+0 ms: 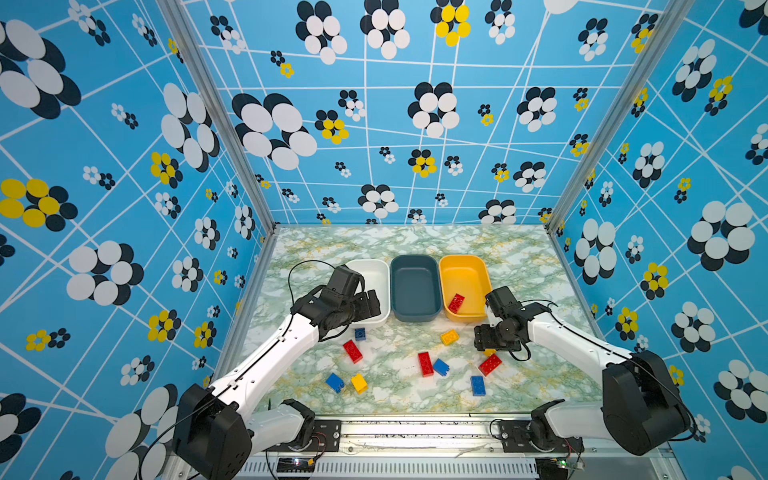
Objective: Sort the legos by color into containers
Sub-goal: 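Lower the right gripper onto a yellow 2x2 brick and grasp it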
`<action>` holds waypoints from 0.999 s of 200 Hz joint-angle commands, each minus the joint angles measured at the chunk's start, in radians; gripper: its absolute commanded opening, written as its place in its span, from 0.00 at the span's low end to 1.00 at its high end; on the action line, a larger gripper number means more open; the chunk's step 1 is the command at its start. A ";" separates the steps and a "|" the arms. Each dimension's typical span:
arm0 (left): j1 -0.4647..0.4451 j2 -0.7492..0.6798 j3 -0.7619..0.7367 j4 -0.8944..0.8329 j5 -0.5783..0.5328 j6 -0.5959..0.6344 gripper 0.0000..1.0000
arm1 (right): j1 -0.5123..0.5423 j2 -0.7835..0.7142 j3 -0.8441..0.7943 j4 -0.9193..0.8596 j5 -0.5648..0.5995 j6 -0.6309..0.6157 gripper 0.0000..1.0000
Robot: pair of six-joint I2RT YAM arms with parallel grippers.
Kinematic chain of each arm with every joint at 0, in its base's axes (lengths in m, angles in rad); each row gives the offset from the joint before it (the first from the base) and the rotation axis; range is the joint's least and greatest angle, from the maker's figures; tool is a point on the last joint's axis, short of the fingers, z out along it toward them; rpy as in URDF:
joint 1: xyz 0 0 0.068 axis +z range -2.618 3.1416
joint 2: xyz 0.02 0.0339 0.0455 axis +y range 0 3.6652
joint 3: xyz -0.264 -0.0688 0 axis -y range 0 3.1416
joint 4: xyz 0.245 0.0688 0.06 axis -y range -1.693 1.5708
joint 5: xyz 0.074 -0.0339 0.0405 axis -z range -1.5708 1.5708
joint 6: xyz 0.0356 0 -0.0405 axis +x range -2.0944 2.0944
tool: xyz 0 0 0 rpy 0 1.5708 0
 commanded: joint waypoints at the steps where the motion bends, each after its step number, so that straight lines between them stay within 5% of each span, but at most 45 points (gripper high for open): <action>1: -0.007 -0.027 -0.019 -0.028 0.000 -0.007 0.95 | 0.021 -0.002 -0.020 0.002 0.023 0.009 0.78; 200: -0.008 -0.069 -0.037 -0.046 0.011 0.002 0.98 | 0.119 0.103 0.049 -0.022 0.114 0.060 0.58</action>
